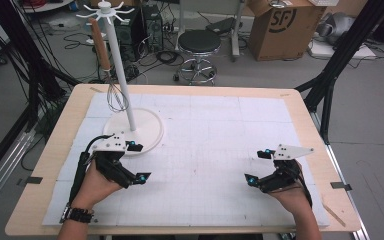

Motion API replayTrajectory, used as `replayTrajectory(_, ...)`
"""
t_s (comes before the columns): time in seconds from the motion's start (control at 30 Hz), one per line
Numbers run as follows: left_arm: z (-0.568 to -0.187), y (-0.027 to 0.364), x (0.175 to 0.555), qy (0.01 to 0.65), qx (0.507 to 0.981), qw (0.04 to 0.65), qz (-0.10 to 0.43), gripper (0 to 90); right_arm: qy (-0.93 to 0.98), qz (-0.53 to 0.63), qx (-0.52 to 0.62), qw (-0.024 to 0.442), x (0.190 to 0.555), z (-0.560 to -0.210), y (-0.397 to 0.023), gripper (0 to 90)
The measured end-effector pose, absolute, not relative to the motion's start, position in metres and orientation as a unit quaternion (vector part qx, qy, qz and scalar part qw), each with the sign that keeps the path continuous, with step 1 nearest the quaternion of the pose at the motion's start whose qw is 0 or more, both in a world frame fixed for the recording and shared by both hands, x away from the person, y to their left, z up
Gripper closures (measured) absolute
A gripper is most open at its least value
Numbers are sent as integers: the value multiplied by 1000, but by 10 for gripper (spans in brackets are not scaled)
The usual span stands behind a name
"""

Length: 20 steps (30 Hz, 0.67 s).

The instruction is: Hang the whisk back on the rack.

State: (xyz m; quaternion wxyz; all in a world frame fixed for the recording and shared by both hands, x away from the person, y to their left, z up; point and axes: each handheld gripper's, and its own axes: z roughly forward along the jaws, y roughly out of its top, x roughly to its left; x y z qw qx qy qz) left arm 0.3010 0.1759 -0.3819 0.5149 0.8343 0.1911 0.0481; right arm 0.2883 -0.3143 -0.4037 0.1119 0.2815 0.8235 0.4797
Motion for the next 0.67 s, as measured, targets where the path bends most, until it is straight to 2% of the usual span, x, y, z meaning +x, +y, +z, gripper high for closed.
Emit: replayTrajectory(0.67,-384,173,303,196,837,509,48,16,824,481,279,111,288,-405,-315,5)
